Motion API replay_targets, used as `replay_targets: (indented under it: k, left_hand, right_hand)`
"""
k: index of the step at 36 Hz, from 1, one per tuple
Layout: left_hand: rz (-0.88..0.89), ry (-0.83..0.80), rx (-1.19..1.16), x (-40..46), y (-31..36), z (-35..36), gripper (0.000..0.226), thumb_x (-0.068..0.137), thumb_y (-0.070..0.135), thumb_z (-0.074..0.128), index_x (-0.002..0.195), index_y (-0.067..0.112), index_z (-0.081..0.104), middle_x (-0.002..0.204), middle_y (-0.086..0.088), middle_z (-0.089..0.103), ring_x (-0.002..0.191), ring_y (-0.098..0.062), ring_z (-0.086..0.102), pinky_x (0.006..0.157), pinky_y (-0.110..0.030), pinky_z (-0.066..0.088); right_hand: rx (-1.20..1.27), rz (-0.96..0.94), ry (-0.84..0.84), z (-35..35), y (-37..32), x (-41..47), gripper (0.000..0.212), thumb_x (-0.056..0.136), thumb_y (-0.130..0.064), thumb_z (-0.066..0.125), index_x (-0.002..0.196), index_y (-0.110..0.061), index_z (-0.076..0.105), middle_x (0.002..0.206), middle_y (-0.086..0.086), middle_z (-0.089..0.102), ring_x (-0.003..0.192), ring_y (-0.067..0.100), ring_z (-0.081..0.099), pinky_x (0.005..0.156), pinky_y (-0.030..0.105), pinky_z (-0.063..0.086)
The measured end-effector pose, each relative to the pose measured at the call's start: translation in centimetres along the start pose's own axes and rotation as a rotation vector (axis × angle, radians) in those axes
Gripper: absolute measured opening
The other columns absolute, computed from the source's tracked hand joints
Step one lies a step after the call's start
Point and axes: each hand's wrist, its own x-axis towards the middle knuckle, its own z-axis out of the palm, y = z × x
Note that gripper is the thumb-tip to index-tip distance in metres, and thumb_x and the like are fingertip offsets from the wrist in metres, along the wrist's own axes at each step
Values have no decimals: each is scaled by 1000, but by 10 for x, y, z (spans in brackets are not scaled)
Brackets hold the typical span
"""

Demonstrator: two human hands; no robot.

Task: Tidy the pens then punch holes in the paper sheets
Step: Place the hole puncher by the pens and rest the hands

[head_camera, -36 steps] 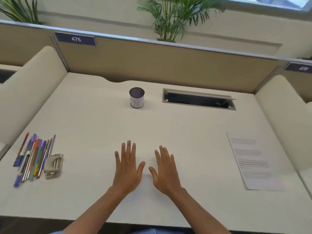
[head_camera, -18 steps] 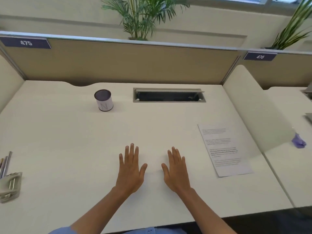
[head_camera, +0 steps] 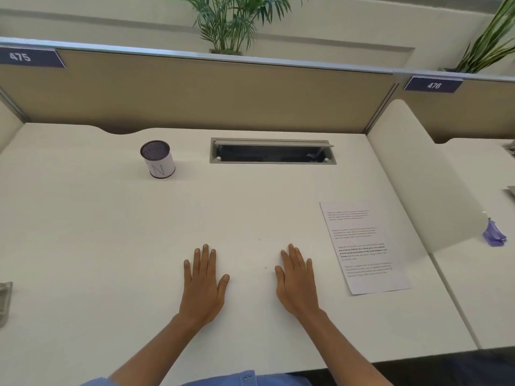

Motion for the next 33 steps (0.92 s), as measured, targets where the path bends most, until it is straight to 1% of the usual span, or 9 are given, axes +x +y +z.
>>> replay_targets:
  k: [2,5,8,12,14,18,21,25,33]
  left_hand:
    - [4,21,-4,0,0,0,91,99,68,-8,170,13,2,179,-5,-13,165,-23,-16,132,-47,-15]
    - [0,40,-20,0,1,1,85,102,66,-1,170,15,3,179,-3,-10,165,-22,-15,132,-46,-15]
    - [-4,59,-30,0,1,2,78,105,58,12,170,14,7,179,-4,-6,166,-21,-12,133,-46,-12]
    - [3,75,-21,0,0,3,77,106,57,12,170,15,10,180,-4,-4,166,-21,-9,133,-47,-9]
    - [0,84,-31,0,0,4,74,106,52,19,170,14,11,180,-4,-2,166,-21,-7,133,-50,-5]
    - [4,93,-31,-2,-1,5,74,107,53,18,170,15,10,180,-4,-2,166,-21,-9,134,-51,-3]
    - [6,96,-15,-1,-1,5,74,107,55,13,170,16,8,180,-3,-4,166,-20,-11,134,-52,-3]
    - [-4,96,9,-2,1,6,73,108,51,22,170,16,7,180,-4,-4,166,-21,-10,134,-55,1]
    - [-16,100,54,-3,5,5,73,108,49,27,170,14,9,180,-5,-3,167,-23,-8,134,-56,5]
  right_hand:
    - [49,14,59,-3,0,4,47,106,-32,46,151,-18,52,168,2,37,156,23,30,129,49,21]
    - [152,0,156,-6,1,12,36,93,-24,66,128,-16,68,137,-2,68,127,28,57,105,44,47]
    - [312,28,72,-13,-4,23,29,91,-17,73,119,-18,71,118,-7,70,116,21,57,98,33,47]
    - [410,73,-51,-16,-9,36,35,84,-17,83,118,-20,72,110,-10,69,111,16,60,88,8,38]
    - [436,79,-68,-15,-10,40,38,81,-16,86,115,-20,73,108,-10,69,110,15,61,85,3,37]
    - [442,65,-79,-13,-11,46,41,75,-15,89,113,-20,73,109,-7,70,109,16,61,87,9,41]
    - [433,50,-79,-10,-11,48,43,72,-14,91,112,-21,73,109,-6,68,109,18,60,92,21,47]
    - [417,42,-62,-7,-13,52,41,72,-15,91,108,-22,74,105,-9,65,106,18,61,92,30,53]
    - [446,90,-42,-9,-26,72,30,77,-17,88,102,-23,72,102,-11,64,101,12,60,84,22,46]
